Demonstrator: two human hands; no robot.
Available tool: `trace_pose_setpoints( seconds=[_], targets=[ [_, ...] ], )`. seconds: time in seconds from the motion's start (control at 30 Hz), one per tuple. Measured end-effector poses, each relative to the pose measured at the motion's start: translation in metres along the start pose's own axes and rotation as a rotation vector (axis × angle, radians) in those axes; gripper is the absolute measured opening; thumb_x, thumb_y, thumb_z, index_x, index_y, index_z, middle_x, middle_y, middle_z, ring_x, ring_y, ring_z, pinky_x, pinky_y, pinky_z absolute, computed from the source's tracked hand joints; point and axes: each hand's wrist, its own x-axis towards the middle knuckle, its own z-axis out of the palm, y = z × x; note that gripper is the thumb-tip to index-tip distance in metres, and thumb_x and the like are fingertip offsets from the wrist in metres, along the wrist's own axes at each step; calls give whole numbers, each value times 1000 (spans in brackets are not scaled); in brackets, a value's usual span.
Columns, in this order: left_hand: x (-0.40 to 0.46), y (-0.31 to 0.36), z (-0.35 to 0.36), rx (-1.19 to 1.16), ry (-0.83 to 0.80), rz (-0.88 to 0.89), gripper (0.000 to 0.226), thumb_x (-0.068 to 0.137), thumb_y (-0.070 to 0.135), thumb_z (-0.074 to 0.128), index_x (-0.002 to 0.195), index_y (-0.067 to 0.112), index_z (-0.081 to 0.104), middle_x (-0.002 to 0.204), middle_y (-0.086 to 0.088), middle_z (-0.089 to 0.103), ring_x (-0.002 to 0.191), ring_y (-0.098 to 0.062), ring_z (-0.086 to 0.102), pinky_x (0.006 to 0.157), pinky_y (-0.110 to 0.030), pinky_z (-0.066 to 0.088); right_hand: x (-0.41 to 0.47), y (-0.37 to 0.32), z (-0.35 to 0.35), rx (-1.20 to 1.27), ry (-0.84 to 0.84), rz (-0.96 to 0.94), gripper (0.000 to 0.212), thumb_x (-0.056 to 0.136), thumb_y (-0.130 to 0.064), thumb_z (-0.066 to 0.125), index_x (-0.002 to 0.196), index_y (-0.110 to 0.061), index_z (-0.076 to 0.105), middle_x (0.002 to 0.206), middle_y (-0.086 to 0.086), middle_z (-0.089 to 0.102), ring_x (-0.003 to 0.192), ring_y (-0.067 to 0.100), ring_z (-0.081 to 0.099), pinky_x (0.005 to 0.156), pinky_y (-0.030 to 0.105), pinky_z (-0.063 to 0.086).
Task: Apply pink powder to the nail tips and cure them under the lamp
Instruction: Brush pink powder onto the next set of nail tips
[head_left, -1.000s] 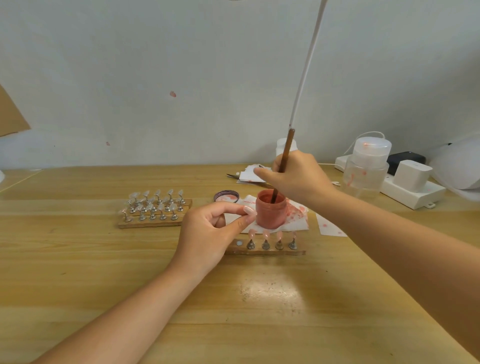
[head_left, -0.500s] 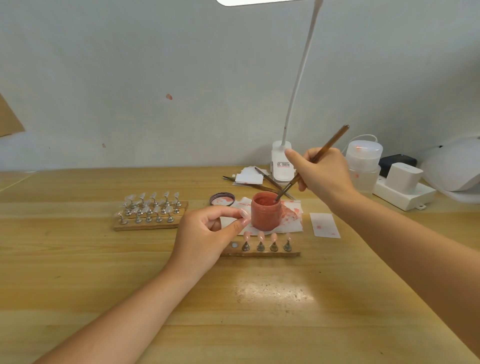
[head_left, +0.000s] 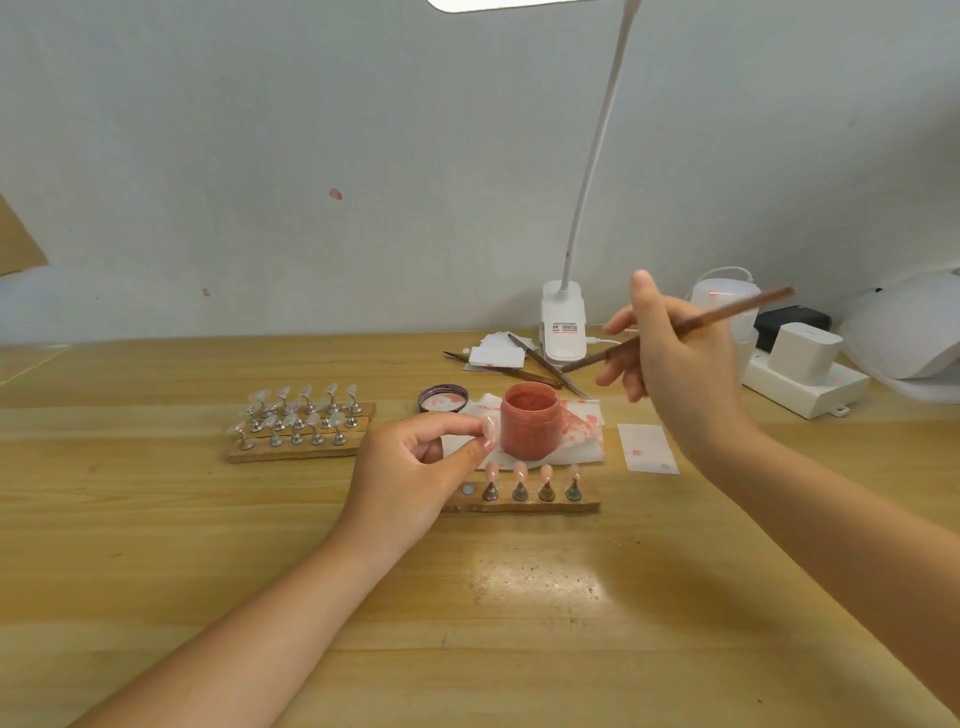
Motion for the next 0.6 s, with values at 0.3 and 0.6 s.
trace_pose_setpoints(
  seconds=[0.3,0.6],
  targets=[
    [1,0,1,-58,-30,94,13,69,29,67,66,41,71,81,24,69,39,-5,25,43,-8,27,-71,14,-2,-62,-281,-404,50,94,-39,37,72,-8,70,70,-4,66,66,6,62,59,28,50],
    [3,-4,2,-34,-7,128,21,71,13,72,71,33,70,74,20,68,40,-6,25,48,-6,30,-75,18,2,-114,-320,-524,58,98,-35,30,68,-5,70,67,-1,65,66,5,59,59,21,45]
  ],
)
